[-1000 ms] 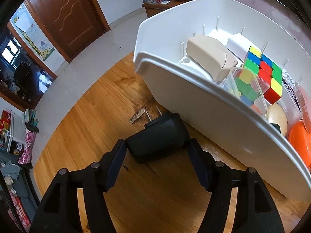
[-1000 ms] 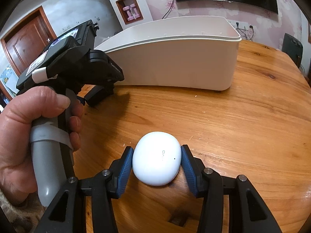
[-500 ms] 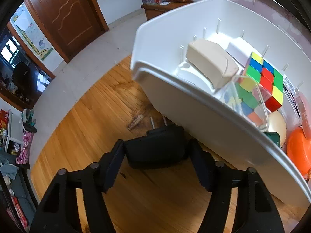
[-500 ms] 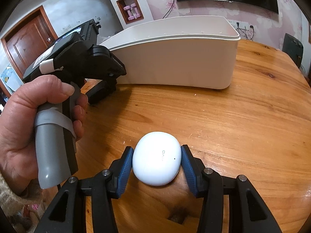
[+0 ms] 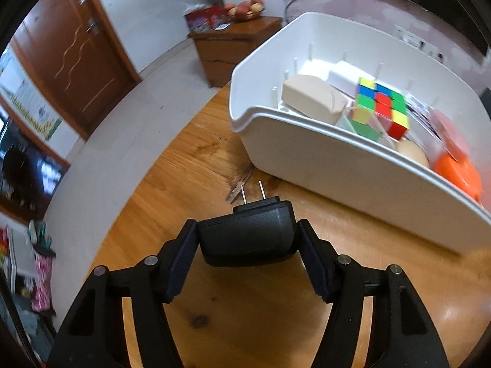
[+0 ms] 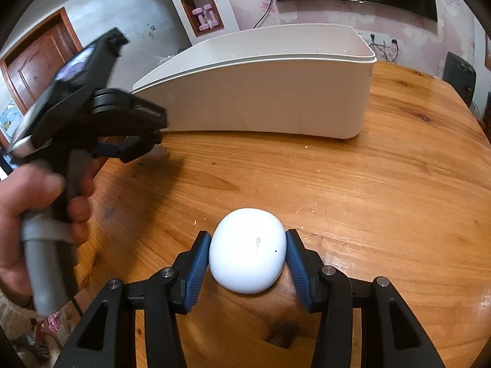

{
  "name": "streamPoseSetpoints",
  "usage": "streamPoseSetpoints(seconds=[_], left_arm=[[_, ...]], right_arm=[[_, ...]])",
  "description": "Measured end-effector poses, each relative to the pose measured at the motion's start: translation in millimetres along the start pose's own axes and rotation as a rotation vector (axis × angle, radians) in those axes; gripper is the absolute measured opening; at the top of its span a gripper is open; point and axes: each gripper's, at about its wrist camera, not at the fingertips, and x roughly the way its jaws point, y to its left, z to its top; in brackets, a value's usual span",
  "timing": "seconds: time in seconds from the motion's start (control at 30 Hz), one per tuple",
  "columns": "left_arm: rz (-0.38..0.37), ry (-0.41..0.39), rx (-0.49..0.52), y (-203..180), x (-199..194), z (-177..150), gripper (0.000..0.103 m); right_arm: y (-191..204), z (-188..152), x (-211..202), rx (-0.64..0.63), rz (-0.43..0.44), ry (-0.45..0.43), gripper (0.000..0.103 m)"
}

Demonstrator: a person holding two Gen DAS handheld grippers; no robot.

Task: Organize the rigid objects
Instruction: 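Lift the black charger and white earbud case and carry both over the bin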

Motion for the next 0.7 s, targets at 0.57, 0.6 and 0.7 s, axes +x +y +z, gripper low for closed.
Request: streamPoseSetpoints(seconds=[0.57, 0.6, 0.7], left_arm=[[-0.133, -0.07, 0.335, 16, -61, 15, 0.068], [-0.138, -0.08, 0.344, 16, -65, 21, 0.068], [-0.153, -0.11, 0.365, 14, -83, 43, 0.068]], right_arm=[[24, 73, -61, -0.025, -0.075, -0.051, 0.05], [25, 82, -66, -0.026, -0.08, -0.055, 0.05], [28, 113, -85, -0.03, -0.09, -0.071, 0.05]])
